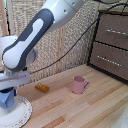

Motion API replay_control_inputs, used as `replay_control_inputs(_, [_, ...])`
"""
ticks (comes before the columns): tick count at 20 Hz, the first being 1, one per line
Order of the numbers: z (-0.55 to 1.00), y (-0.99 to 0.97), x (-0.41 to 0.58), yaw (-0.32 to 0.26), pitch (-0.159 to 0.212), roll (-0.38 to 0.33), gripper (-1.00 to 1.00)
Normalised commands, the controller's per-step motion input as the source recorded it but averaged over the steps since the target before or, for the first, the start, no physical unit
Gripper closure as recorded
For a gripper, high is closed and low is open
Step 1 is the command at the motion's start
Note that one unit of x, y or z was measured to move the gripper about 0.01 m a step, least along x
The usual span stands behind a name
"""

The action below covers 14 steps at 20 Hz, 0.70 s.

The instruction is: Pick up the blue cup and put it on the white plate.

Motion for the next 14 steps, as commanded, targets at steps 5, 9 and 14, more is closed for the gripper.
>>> replay_control_inputs(5, [-0.05, 0.26, 0.157, 0.008, -0.120, -0.354, 1.00])
replay_control_inputs(9, [0.04, 0.27, 0.195, 0.021, -0.137, -0.205, -1.00])
replay_control_inputs(14, [0.45, -0.13, 0.171, 0.026, -0.087, -0.053, -1.00])
